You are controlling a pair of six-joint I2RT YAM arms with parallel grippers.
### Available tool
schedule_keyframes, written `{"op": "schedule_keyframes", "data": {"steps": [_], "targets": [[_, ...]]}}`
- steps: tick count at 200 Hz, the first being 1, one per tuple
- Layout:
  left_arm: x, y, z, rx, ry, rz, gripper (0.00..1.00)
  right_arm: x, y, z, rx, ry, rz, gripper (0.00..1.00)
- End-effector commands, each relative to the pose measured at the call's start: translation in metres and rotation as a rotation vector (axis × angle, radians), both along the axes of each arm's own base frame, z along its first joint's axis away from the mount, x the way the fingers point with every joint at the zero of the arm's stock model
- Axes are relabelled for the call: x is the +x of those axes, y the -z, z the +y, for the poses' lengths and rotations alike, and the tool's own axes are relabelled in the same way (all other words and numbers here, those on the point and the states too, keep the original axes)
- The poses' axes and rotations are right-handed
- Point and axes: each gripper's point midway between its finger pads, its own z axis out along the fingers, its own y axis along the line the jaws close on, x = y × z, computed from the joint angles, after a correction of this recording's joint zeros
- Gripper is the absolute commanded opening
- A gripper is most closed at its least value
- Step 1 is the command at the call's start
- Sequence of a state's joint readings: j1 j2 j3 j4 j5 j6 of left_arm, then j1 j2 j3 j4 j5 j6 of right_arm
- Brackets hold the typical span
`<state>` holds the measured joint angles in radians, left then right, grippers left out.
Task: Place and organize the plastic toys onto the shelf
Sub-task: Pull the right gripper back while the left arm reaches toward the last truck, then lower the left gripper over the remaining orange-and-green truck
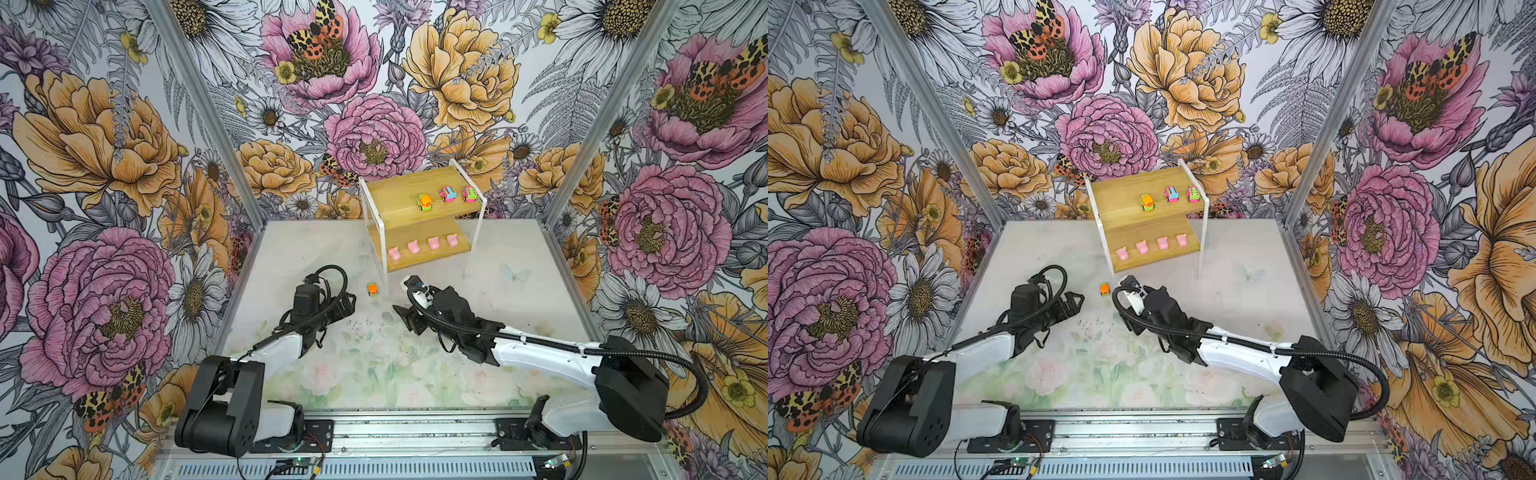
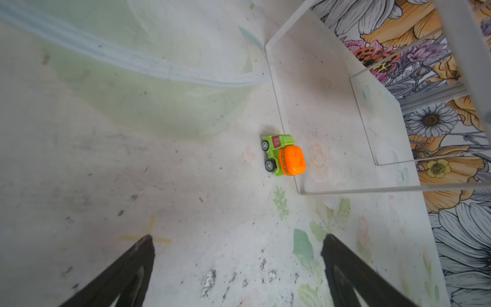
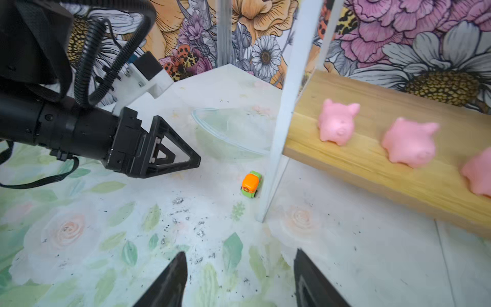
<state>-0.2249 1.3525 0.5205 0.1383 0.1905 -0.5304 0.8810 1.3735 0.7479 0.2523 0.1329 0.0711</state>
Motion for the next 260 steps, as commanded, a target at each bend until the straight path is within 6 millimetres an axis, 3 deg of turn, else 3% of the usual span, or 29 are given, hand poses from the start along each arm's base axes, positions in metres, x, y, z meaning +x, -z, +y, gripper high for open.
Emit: {"op": "schedule_keyframes", "data": {"steps": [1, 31, 59, 85, 129, 201, 260], "targets": [[0.022, -0.009, -0.012, 0.069, -0.053, -0.016, 0.99, 0.014, -0.054, -0.026, 0.145, 0.124, -0.106, 0.64], [0.034, 0.007, -0.032, 0.15, -0.062, 0.049, 0.98, 0.016, -0.048, -0.053, 0.181, 0.184, -0.084, 0.65], [0.036, 0.02, -0.038, 0.227, -0.082, 0.102, 0.94, 0.019, -0.044, -0.073, 0.193, 0.219, -0.074, 0.64], [0.038, 0.028, -0.039, 0.254, -0.108, 0.133, 0.88, 0.018, -0.041, -0.081, 0.201, 0.22, -0.063, 0.64], [0.045, 0.037, -0.038, 0.301, -0.151, 0.159, 0.87, 0.019, -0.031, -0.087, 0.199, 0.226, -0.044, 0.64], [0.054, 0.031, -0.048, 0.291, -0.132, 0.131, 0.85, 0.02, -0.023, -0.095, 0.195, 0.245, -0.031, 0.64], [0.063, 0.014, -0.063, 0.233, -0.108, 0.066, 0.87, 0.024, -0.018, -0.094, 0.196, 0.251, -0.011, 0.65]]}}
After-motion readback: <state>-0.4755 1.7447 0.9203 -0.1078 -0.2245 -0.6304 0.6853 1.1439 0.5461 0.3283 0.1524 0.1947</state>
